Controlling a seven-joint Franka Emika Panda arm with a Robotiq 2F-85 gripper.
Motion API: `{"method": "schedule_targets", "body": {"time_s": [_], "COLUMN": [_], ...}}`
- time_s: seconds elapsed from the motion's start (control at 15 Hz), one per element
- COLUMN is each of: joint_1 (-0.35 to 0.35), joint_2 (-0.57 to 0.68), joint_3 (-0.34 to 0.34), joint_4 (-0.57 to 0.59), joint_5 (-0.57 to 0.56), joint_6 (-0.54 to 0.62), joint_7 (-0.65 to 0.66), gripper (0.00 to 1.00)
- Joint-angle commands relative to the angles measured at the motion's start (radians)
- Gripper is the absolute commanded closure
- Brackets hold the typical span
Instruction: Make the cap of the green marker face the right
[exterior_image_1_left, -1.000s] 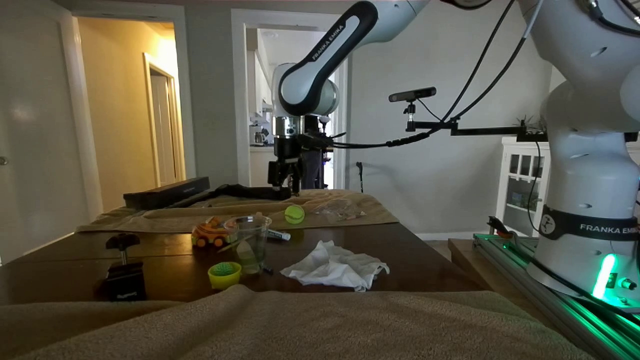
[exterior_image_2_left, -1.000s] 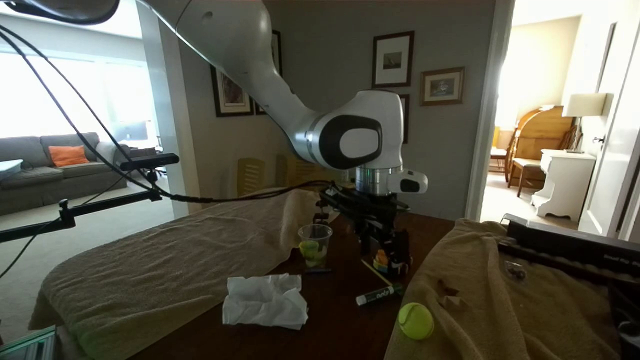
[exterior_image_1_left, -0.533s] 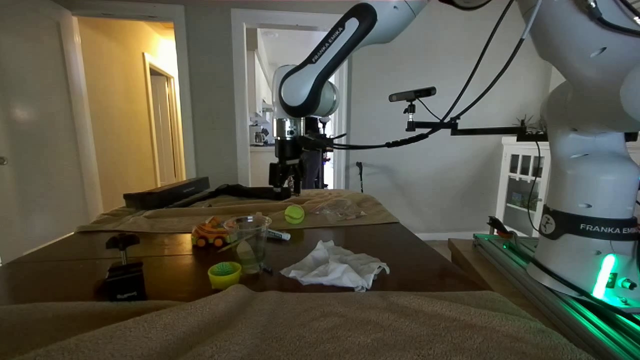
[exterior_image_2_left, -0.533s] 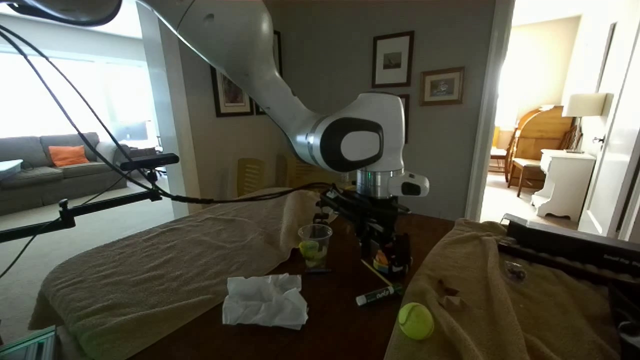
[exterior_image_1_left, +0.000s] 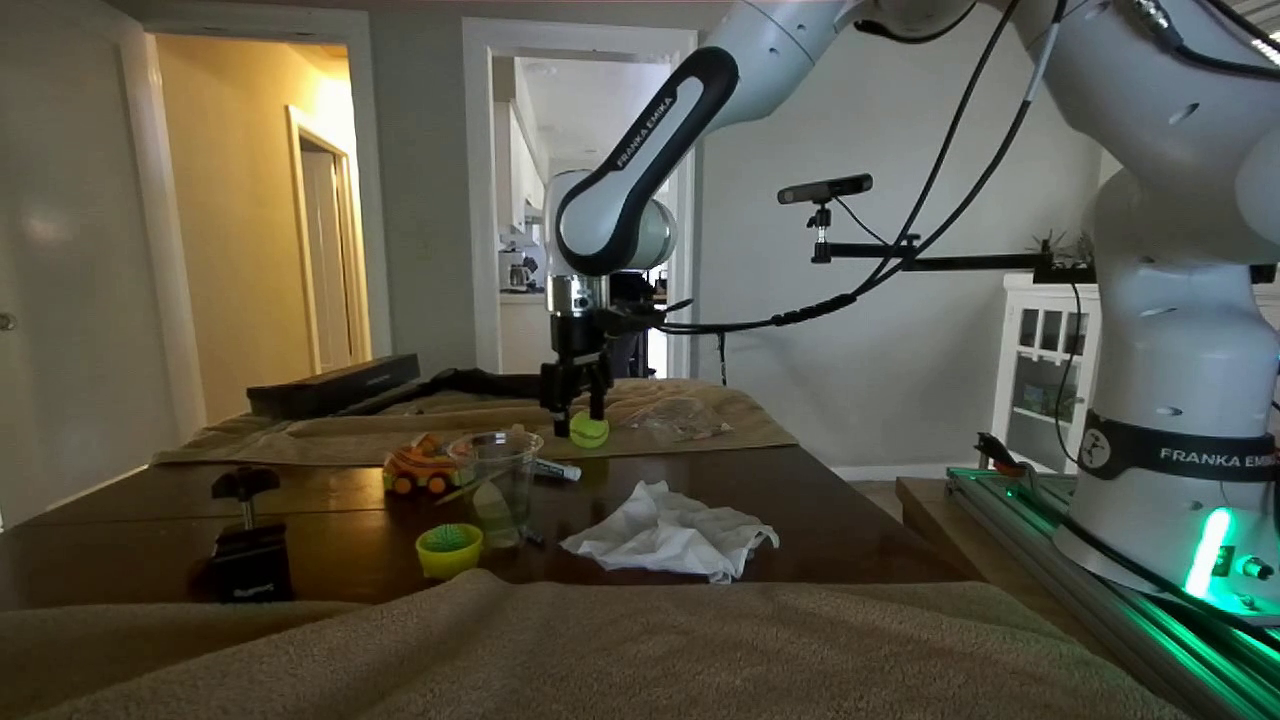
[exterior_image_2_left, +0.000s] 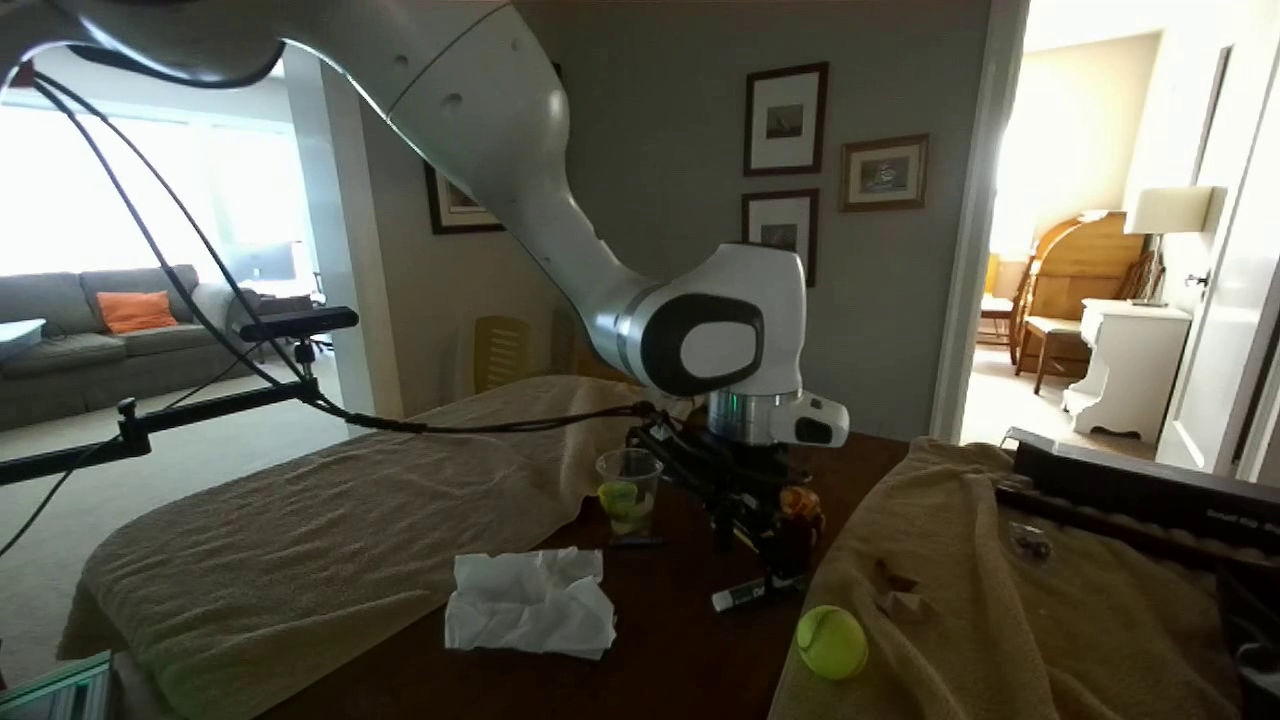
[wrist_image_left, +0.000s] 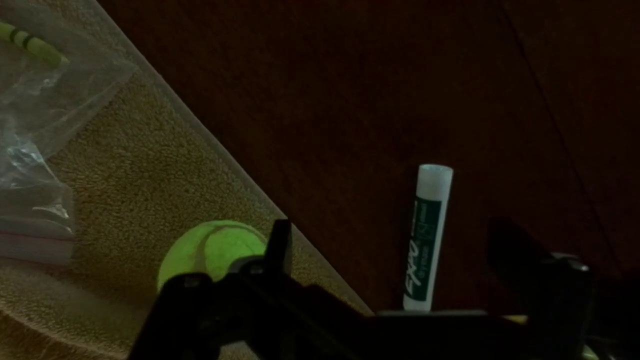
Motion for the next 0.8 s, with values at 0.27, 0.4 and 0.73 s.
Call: {"method": "schedule_targets", "body": {"time_s": [0.27,0.4,0.73], "joint_1": [-0.005,-0.008,-0.011], "joint_2": [0.069,0.084,0.109], "joint_3": [0.042,0.045,0.044], "joint_4": [0.043,0.055,0.080], "joint_5": [0.023,0.023,0.019], "joint_6": [0.103,0.113,0.127], "joint_7": [0.000,-0.004,-0.008], "gripper": [0.05,0.19,0.31]}}
